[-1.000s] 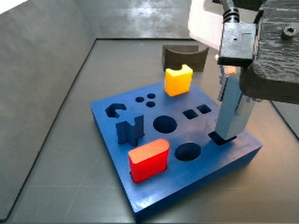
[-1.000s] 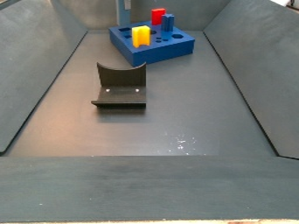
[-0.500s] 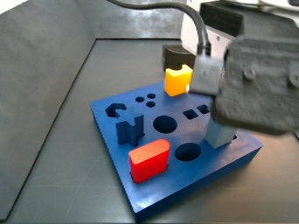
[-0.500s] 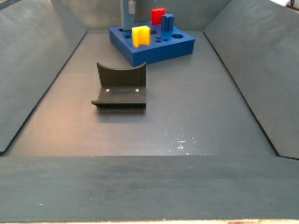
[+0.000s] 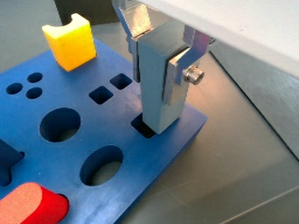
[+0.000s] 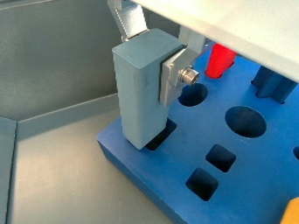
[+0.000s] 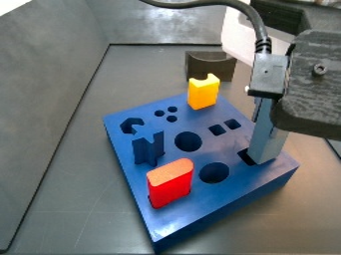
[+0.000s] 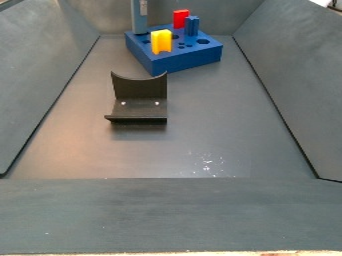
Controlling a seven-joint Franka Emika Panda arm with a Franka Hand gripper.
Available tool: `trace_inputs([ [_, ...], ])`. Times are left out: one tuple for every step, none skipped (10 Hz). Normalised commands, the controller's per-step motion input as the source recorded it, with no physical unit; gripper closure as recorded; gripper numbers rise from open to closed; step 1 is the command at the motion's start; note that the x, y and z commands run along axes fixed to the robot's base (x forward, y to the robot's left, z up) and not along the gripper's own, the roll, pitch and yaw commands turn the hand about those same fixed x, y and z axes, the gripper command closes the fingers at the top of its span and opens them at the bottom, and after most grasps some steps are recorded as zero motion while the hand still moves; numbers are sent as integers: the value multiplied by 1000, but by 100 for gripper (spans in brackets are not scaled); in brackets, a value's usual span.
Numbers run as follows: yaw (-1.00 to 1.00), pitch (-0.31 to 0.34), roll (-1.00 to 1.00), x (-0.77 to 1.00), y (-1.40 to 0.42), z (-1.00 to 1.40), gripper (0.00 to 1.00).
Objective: Pick up the rectangle object. Move up. Place the rectangle object on the fixture. Regrasp the rectangle object. Move to above the board. Insert the rectangle object.
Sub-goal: Insert the rectangle object.
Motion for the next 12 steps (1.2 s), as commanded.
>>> trace_inputs([
  [-160, 197, 660, -237, 0, 0, 100],
  [-417, 446, 677, -234, 0, 0, 100],
  [-86, 0, 0, -9, 0, 0, 100],
  [0, 0, 0, 26, 0, 0, 100],
  [391, -14, 0, 157, -40, -86, 100],
  [774, -49, 0, 149, -211, -71, 100],
  [37, 0, 0, 0, 0, 0, 100],
  [0, 0, 17, 0, 0, -3, 100],
  [0, 200, 491, 0, 0, -240, 100],
  [11, 371, 534, 0, -77, -520, 100],
  [0, 86, 0, 37, 0, -17, 100],
  [0, 20, 0, 0, 3, 0, 100],
])
